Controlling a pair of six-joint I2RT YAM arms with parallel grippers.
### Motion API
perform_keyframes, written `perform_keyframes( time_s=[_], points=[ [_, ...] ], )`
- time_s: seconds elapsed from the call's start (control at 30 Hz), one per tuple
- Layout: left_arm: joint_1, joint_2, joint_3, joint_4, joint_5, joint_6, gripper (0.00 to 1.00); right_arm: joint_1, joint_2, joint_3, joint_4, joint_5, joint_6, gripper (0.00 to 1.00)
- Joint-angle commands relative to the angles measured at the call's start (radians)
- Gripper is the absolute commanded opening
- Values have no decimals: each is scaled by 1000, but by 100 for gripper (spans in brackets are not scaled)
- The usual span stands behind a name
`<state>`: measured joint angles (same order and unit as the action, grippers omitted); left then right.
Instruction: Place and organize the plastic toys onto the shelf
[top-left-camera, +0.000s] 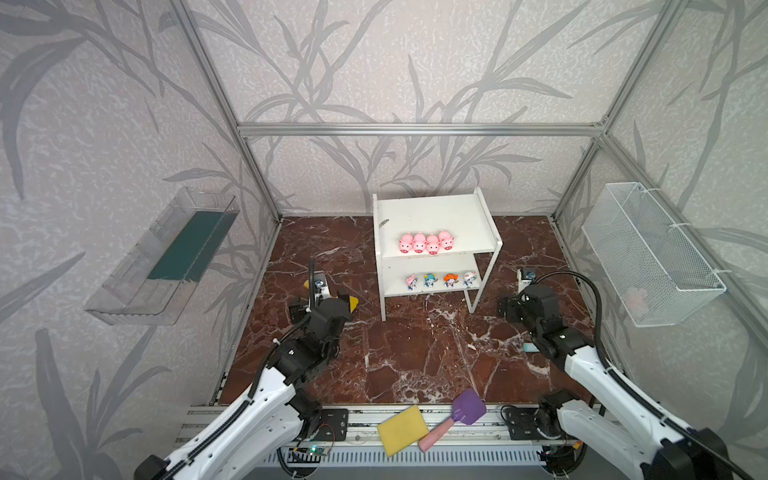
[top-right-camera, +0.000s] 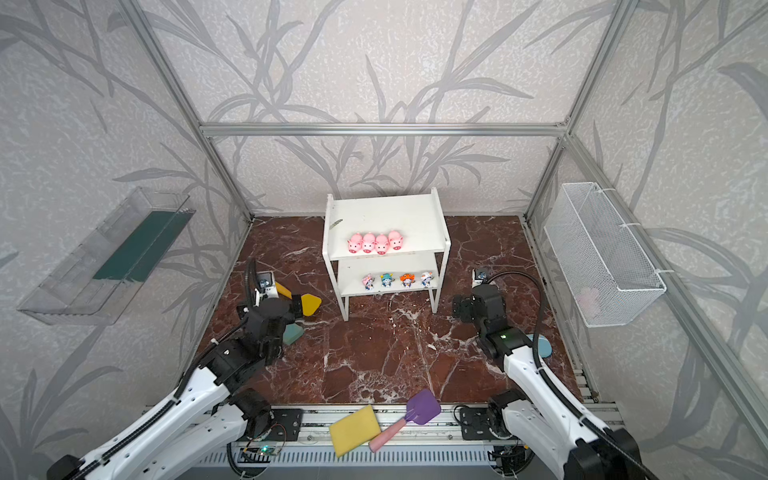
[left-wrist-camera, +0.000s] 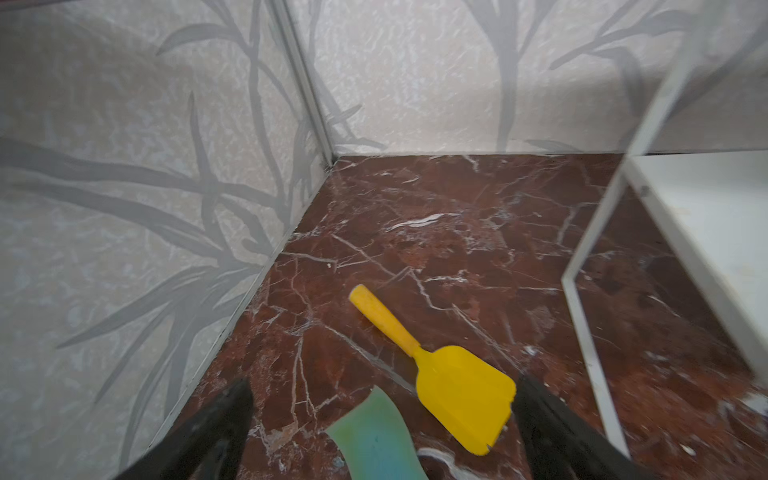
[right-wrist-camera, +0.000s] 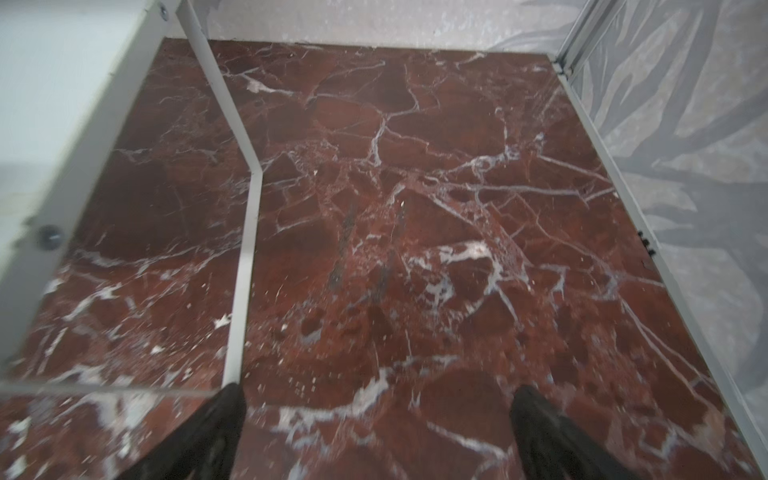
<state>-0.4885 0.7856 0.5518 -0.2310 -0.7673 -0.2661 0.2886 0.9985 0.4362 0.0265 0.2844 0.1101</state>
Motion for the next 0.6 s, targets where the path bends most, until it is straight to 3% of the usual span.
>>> perform_keyframes(
  time_s=[0.0, 0.13, 0.17, 0.23, 0.37, 0.47, 0.57],
  points=[
    [131, 106, -45, 208, 57, -13, 99, -17, 146, -56, 387, 33, -122, 99],
    [232, 279, -106, 501, 61, 87, 99, -40, 364, -1, 522, 5, -127, 99],
    [247, 312, -89, 492, 67, 81, 99, -40, 391, 24, 526, 0, -140, 99],
    [262, 372, -97, 567, 43, 107, 99, -50, 422, 64, 497, -30, -184, 99],
    [278, 485, -201, 900, 162, 220, 99, -72, 438, 48, 576, -41, -220, 99],
    [286, 570, -205, 1013, 216, 261, 99, -91, 445, -49, 782, -55, -221, 99],
    [294, 577, -181, 959, 275, 251, 99, -106, 465, -80, 861, -70, -212, 99]
  ],
)
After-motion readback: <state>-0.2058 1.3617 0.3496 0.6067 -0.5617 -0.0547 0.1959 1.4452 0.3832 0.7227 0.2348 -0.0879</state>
